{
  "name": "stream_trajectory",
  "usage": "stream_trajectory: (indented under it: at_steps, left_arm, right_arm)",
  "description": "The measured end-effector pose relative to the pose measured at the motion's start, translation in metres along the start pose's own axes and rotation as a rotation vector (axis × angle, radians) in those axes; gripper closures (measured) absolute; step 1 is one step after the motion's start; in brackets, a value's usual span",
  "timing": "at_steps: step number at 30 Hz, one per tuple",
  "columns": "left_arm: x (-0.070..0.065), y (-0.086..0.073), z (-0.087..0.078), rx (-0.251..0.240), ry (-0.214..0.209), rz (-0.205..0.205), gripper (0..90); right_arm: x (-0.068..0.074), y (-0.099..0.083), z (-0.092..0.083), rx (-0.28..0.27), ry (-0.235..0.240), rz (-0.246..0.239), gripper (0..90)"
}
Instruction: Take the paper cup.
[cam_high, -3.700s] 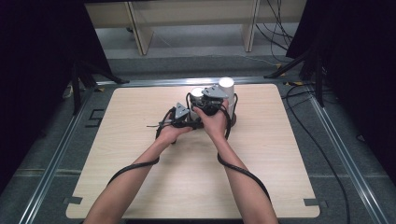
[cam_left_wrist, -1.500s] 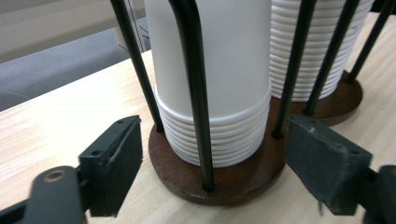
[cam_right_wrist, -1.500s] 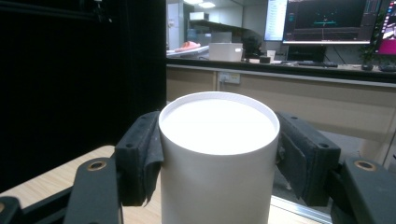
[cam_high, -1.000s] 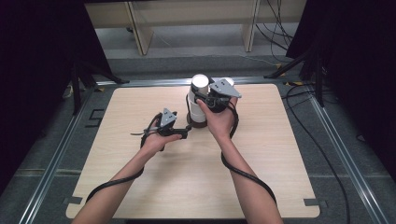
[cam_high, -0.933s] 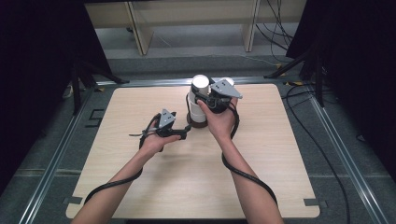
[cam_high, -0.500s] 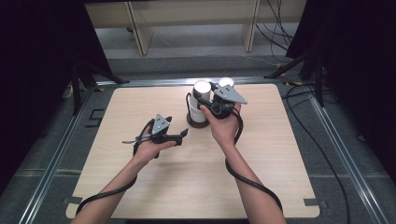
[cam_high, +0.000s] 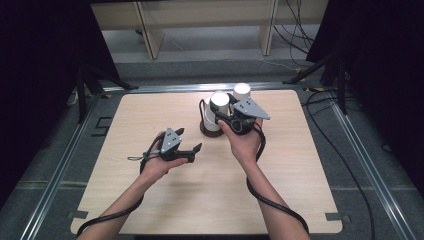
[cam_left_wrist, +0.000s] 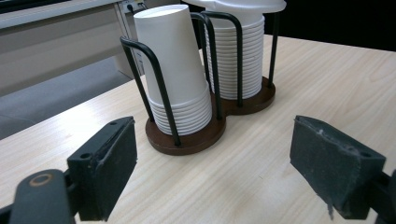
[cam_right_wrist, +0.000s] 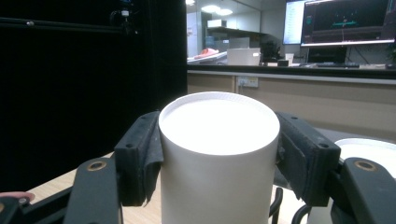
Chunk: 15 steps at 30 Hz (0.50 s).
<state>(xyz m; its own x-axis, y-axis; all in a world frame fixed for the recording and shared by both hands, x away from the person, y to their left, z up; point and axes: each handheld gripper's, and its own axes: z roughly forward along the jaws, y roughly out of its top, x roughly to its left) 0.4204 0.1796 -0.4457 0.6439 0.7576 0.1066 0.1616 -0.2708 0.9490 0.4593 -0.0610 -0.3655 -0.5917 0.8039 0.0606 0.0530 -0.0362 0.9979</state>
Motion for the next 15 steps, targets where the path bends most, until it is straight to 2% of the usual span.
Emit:
stream_trajectory:
  at_steps: [2,3,4,5,7,8,9,12,13,15]
  left_arm:
    - [-0.001,-0.001,-0.002,-0.003,-0.002,0.007,14.7]
    - [-0.001,-0.001,-0.003,-0.010,-0.005,0.024,14.7]
    - [-0.003,-0.002,-0.005,-0.001,-0.005,0.007,14.7]
    - [-0.003,-0.002,-0.006,0.000,-0.004,0.009,14.7]
    - [-0.005,-0.002,-0.008,-0.011,-0.004,0.015,14.6]
    - [-0.005,-0.002,-0.010,-0.004,-0.001,0.020,14.6]
    - [-0.006,-0.003,-0.011,-0.009,-0.001,0.017,14.6]
    - [-0.007,-0.005,-0.015,-0.004,-0.008,0.026,14.7]
    - [-0.008,-0.006,-0.016,-0.011,-0.010,0.032,14.6]
    - [-0.009,-0.007,-0.019,0.001,-0.009,0.045,14.7]
  right_arm:
    - [-0.002,0.000,-0.004,-0.009,-0.007,-0.038,35.6]
    - [0.000,0.000,-0.005,-0.010,-0.001,-0.007,35.6]
    - [0.000,0.000,-0.007,-0.006,0.001,-0.002,35.5]
    - [-0.002,0.000,-0.009,-0.010,-0.008,-0.029,35.5]
    - [0.001,0.000,-0.011,-0.010,0.010,0.000,35.6]
    - [0.000,0.000,-0.013,-0.015,0.005,-0.009,35.6]
    - [0.001,0.000,-0.016,0.007,-0.001,-0.011,35.6]
    - [0.002,-0.002,-0.018,-0.006,0.013,0.002,35.6]
    - [0.001,-0.002,-0.020,-0.005,0.009,-0.009,35.6]
    - [0.003,-0.003,-0.024,0.016,0.008,0.003,35.5]
